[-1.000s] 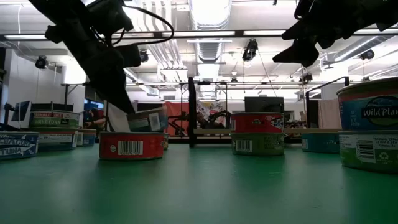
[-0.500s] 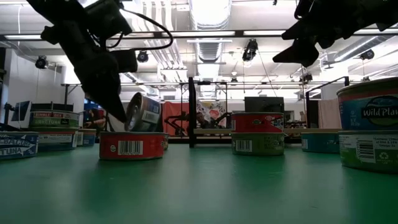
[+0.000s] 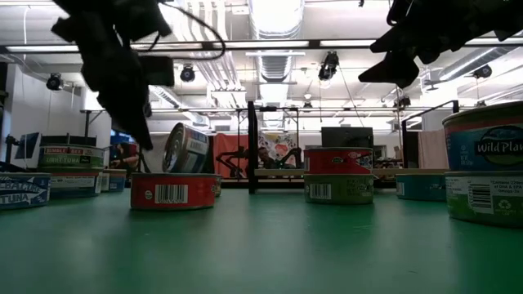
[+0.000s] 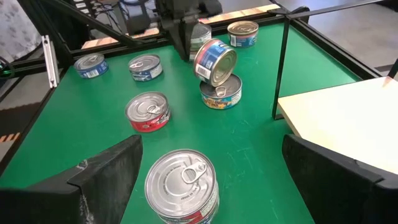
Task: Stack canned seafood by type on shelf
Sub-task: Put the blue/pink tuna can on the shelf
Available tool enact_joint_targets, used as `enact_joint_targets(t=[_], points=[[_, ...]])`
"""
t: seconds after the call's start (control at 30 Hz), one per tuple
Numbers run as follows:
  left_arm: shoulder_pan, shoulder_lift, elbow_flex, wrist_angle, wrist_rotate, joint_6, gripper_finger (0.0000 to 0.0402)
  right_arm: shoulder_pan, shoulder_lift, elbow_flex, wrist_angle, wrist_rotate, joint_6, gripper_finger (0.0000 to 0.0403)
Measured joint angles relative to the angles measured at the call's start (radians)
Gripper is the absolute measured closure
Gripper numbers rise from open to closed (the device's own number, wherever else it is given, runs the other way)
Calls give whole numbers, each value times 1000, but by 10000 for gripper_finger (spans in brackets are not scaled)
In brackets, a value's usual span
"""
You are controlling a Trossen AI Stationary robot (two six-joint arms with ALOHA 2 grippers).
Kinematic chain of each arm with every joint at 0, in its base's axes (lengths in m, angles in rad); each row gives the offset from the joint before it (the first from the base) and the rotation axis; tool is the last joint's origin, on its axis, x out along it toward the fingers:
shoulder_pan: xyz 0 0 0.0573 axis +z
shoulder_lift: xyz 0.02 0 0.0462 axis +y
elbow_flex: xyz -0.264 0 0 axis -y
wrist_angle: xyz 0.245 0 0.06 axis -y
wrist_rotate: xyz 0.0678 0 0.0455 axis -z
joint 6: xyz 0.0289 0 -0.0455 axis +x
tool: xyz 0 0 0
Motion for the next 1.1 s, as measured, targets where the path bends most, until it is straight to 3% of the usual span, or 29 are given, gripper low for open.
enact_joint_targets(t=[0.23, 0.5, 0.73, 1.1], points=[[1, -18, 152, -129, -4, 176, 401, 0, 0, 0, 0, 0, -1, 26], [26, 36, 377, -321, 75, 673, 401, 0, 0, 0, 1, 0, -1, 26], [129, 162, 516, -449, 114, 992, 402, 0, 0, 0, 3, 0, -9, 26], [216, 340, 640, -533, 159, 1150, 402, 0, 0, 0, 3, 0, -10, 26]])
